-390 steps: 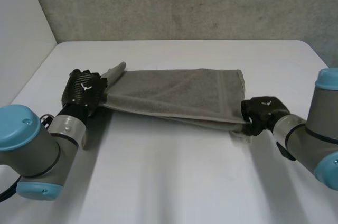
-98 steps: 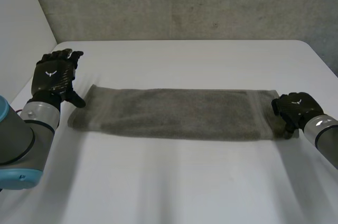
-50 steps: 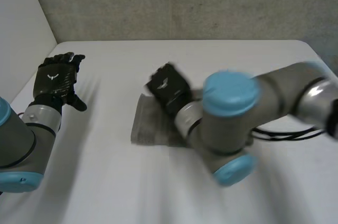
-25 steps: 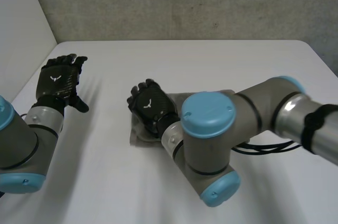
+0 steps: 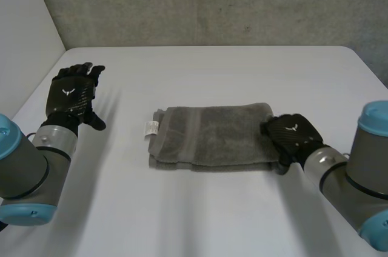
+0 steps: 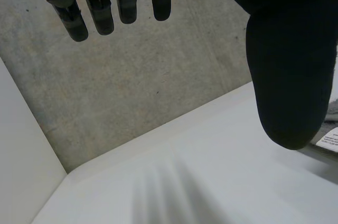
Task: Fold the laundry
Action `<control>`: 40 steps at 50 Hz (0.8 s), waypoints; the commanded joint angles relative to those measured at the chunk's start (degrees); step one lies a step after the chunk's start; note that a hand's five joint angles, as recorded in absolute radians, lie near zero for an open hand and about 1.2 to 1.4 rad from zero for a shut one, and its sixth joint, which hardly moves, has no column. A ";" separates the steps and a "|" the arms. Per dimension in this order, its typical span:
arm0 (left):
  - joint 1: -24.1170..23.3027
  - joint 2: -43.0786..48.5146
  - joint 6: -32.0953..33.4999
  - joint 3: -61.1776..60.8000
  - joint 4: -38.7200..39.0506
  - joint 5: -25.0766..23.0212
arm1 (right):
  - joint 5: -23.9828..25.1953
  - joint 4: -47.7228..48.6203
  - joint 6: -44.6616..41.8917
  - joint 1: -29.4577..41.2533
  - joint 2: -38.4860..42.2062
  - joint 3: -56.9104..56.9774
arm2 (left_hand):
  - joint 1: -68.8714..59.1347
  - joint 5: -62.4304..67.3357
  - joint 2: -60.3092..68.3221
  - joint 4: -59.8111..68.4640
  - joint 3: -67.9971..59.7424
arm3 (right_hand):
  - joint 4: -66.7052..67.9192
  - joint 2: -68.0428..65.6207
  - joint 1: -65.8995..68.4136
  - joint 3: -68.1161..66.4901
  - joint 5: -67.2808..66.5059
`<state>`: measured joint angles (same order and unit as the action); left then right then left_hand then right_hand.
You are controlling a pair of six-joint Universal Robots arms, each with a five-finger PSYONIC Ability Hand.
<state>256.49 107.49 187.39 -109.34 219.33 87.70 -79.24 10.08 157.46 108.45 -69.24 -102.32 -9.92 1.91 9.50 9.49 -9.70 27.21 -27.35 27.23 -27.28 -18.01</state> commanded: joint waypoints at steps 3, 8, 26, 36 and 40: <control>-0.99 -0.17 -0.09 0.01 -0.48 0.01 | 3.12 6.17 0.74 -2.55 0.34 -3.15 | -0.08 -1.91 0.50 0.51 -0.30 | 9.95 -9.81 9.93 -9.88 -9.14; -1.78 -0.70 -0.18 0.01 -0.92 -0.07 | 3.57 7.49 1.18 -2.46 0.69 -3.41 | -0.08 -1.91 0.50 0.51 -0.30 | 10.13 -9.99 10.11 -10.06 -9.32; -4.07 -2.72 -2.54 -2.37 -0.74 -7.63 | 3.83 10.57 4.70 -2.55 4.82 -2.44 | -0.08 -1.91 0.50 0.51 -0.30 | 52.79 -52.65 52.77 -52.72 -51.99; -0.92 -5.09 -19.13 -1.40 -1.01 -8.16 | -2.75 10.39 -13.29 -3.07 -1.24 -0.61 | -0.08 -1.91 0.50 0.51 -0.30 | 52.79 -52.65 52.77 -52.72 -51.99; 1.29 -5.36 -24.09 -1.22 -1.01 -8.33 | -3.37 10.22 -19.53 -0.63 -1.51 2.37 | -0.08 -1.91 0.50 0.51 -0.30 | 52.79 -52.65 52.77 -52.72 -51.99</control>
<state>254.77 102.78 171.51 -110.97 218.39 79.48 -80.66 20.40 148.38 105.16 -69.01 -103.57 -9.92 1.91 9.50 9.49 -9.70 76.70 -75.60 75.79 -76.59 -66.14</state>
